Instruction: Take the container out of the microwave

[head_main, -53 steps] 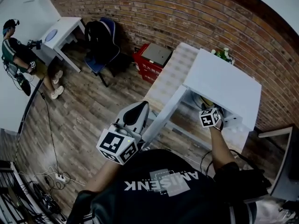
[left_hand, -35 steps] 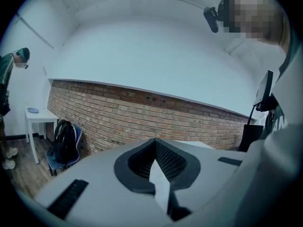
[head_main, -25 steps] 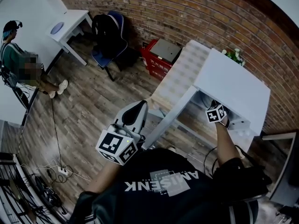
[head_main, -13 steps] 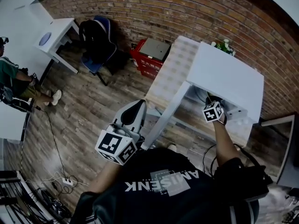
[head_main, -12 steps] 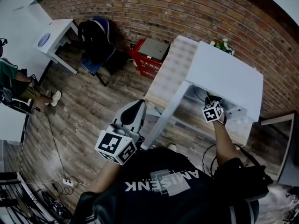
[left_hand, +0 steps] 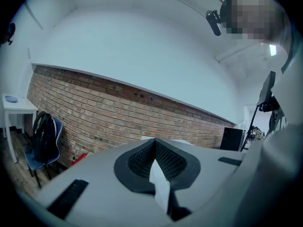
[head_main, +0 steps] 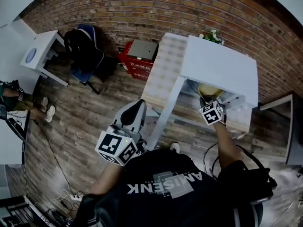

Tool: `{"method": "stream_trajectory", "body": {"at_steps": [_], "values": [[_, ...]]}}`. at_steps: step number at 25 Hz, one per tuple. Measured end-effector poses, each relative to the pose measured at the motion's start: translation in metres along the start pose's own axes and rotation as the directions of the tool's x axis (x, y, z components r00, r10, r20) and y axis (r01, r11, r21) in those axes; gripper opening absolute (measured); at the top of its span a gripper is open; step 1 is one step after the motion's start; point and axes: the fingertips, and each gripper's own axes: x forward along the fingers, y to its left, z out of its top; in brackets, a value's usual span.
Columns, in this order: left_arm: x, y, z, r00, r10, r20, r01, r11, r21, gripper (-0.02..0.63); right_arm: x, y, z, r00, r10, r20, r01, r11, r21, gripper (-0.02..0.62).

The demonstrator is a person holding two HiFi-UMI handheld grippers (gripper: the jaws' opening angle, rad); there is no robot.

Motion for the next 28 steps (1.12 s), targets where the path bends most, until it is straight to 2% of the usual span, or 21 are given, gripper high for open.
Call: {"method": "stream_trajectory", "body": {"at_steps": [6, 15, 28], "values": [[0.008, -0.009, 0.001, 0.998, -0.069, 0.0, 0.069, 0.997, 0.018, 0.011, -0.023, 0.034, 0.002, 0.997, 0.074, -0.006, -0.074, 0.997, -0.024, 0.048], [0.02, -0.016, 0.0, 0.989, -0.151, -0.005, 0.151, 0.989, 0.003, 0.011, -0.064, 0.062, 0.02, 0.994, 0.101, 0.035, -0.101, 0.995, -0.016, 0.046], [0.04, -0.035, -0.002, 0.958, -0.286, -0.01, 0.285, 0.958, -0.014, 0.011, -0.119, 0.105, 0.034, 0.984, 0.161, 0.072, -0.165, 0.985, 0.044, 0.046]]}}
